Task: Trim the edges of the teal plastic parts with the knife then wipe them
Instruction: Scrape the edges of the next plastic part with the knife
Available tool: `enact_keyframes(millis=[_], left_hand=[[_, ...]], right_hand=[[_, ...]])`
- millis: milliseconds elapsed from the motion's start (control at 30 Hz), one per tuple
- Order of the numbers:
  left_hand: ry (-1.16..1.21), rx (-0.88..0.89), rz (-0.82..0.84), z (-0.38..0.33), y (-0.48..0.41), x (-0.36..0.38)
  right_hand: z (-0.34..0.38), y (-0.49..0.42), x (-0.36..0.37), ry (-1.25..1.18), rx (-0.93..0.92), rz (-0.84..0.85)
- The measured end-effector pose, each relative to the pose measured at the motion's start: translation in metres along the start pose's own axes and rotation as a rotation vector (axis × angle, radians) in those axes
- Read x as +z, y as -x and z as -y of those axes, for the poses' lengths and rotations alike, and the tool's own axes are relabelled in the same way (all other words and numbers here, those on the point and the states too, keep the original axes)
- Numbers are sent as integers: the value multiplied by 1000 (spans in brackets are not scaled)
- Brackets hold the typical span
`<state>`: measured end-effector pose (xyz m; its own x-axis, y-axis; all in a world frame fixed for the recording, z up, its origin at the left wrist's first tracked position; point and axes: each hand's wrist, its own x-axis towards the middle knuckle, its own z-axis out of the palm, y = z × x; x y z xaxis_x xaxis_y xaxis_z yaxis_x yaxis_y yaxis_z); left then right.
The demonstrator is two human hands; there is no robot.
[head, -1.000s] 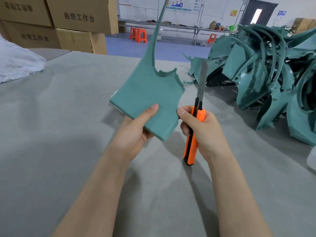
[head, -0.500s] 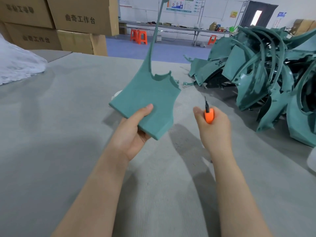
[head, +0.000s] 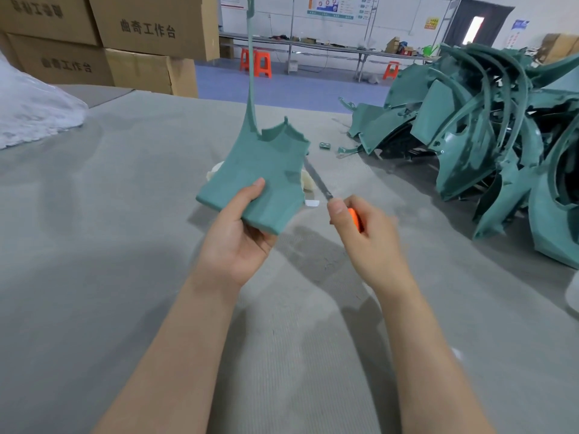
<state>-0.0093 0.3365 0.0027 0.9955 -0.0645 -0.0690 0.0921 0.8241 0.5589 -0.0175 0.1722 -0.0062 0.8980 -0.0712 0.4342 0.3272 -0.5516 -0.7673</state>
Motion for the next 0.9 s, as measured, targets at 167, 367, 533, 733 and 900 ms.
enact_keyframes(millis=[167, 367, 533, 733, 900], left_hand=[[-27, -4, 4, 0, 0, 1], [-49, -31, 21, -1, 3, 1], [-53, -69, 53, -1, 4, 1], [-11, -141, 107, -1, 8, 5], [-31, -187, 124, 0, 8, 4]], right_hand=[[2, 2, 7, 30, -68, 80], [2, 3, 9, -23, -75, 112], [4, 5, 10, -41, -93, 83], [3, 3, 13, -29, -80, 9], [0, 2, 15, 8, -74, -51]])
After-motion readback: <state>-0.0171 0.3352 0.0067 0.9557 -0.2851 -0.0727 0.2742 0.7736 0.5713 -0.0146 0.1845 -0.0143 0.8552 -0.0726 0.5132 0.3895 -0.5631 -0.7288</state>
